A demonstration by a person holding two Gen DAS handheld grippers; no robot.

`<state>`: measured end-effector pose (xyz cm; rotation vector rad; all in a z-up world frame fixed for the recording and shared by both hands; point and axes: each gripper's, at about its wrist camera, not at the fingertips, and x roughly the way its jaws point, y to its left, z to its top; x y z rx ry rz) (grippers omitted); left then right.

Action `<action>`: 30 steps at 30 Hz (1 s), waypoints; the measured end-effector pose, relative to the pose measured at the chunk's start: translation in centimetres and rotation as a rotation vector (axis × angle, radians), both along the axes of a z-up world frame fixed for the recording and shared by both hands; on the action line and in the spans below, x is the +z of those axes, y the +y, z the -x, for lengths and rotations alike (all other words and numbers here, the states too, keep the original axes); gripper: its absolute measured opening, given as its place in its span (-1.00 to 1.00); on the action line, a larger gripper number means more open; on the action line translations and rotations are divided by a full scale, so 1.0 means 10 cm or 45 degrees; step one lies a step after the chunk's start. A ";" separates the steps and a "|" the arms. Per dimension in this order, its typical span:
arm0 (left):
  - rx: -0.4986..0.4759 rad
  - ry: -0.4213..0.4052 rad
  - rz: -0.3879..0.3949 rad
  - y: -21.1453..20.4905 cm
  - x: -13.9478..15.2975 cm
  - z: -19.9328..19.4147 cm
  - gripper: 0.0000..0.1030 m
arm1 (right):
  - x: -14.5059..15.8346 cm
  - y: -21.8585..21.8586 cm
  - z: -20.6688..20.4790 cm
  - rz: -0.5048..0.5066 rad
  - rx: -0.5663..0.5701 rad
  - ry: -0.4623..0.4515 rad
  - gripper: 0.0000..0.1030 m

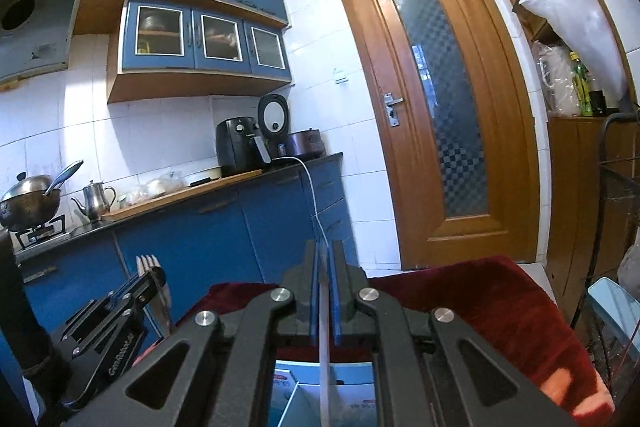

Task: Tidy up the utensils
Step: 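Lift the white stick and knife, lower them into the blue holder, open both tools, then move both open tools back down to the forks on the blanket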

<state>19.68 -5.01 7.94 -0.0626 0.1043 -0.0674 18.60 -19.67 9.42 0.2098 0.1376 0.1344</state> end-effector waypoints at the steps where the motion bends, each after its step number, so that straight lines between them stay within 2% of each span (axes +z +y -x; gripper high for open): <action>1: -0.003 0.001 -0.001 0.00 0.00 0.00 -0.80 | 0.00 0.00 0.02 -0.003 0.004 -0.002 -0.87; 8: -0.019 0.020 0.006 -0.01 0.02 0.01 -0.55 | 0.02 0.00 0.04 -0.020 0.019 0.005 -0.85; 16: -0.046 0.062 0.036 0.02 0.14 0.07 -0.51 | 0.14 0.00 0.21 -0.047 0.034 0.012 -0.74; 26: -0.110 0.127 0.038 0.00 0.28 0.38 -0.45 | 0.24 0.02 0.53 -0.021 0.059 0.051 -0.67; 30: -0.136 0.160 0.022 -0.02 0.30 0.52 -0.33 | 0.25 0.00 0.69 -0.004 0.040 0.064 -0.60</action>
